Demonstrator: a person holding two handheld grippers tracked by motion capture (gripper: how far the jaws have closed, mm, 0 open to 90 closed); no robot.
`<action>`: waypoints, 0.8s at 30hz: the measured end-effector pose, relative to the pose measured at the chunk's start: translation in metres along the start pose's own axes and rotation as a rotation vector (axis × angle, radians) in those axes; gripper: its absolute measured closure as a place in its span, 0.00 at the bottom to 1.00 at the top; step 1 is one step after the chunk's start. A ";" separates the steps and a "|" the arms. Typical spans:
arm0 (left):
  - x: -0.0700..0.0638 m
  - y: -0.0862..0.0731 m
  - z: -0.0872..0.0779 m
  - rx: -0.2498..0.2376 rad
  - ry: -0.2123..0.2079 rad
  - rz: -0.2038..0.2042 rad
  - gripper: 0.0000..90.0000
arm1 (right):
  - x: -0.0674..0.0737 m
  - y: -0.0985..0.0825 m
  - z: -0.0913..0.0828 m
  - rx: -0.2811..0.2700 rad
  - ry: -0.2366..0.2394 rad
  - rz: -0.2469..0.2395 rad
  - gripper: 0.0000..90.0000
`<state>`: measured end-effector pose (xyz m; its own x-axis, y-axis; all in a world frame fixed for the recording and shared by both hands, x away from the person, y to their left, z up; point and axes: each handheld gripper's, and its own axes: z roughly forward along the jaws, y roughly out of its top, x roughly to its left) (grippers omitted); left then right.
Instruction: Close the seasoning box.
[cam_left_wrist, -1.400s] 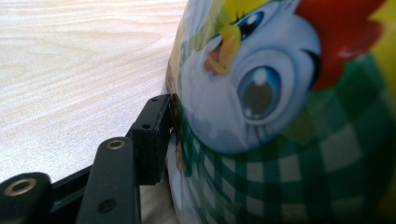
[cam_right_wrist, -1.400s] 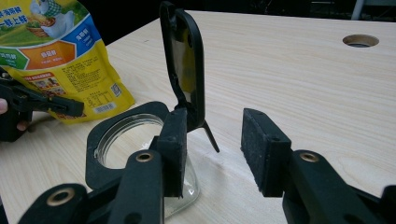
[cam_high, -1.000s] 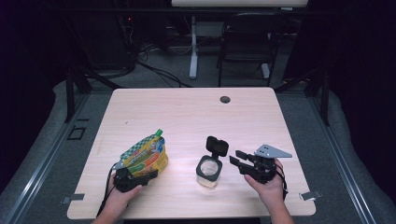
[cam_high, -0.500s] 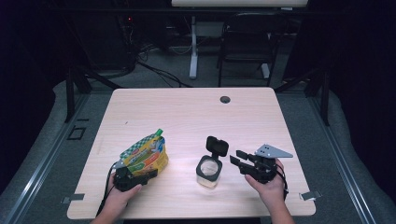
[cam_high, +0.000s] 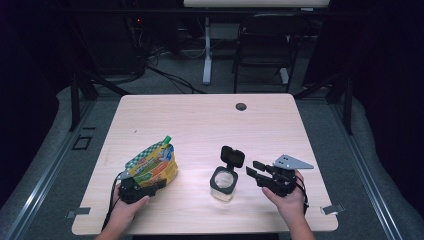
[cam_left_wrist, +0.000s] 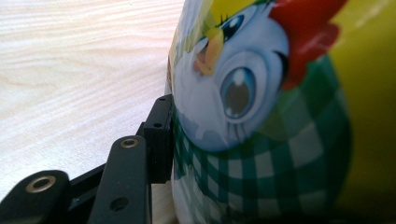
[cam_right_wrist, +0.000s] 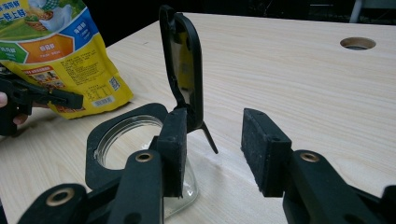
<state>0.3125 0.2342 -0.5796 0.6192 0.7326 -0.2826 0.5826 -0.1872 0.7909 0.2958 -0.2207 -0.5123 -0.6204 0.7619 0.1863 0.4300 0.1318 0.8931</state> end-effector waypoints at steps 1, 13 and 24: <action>0.000 0.001 -0.001 0.002 0.004 0.013 0.62 | 0.000 0.000 0.000 0.000 0.000 0.000 0.68; -0.006 0.009 -0.010 -0.019 0.016 0.045 0.62 | 0.001 0.000 -0.001 -0.007 0.000 0.001 0.68; -0.016 0.016 -0.018 -0.041 0.028 0.091 0.62 | 0.002 0.003 -0.004 -0.043 -0.008 -0.014 0.68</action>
<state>0.3023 0.2316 -0.5526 0.6536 0.7316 -0.1938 0.5020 -0.2274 0.8345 0.2929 -0.2213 -0.5078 -0.6210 0.7651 0.1703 0.3923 0.1152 0.9126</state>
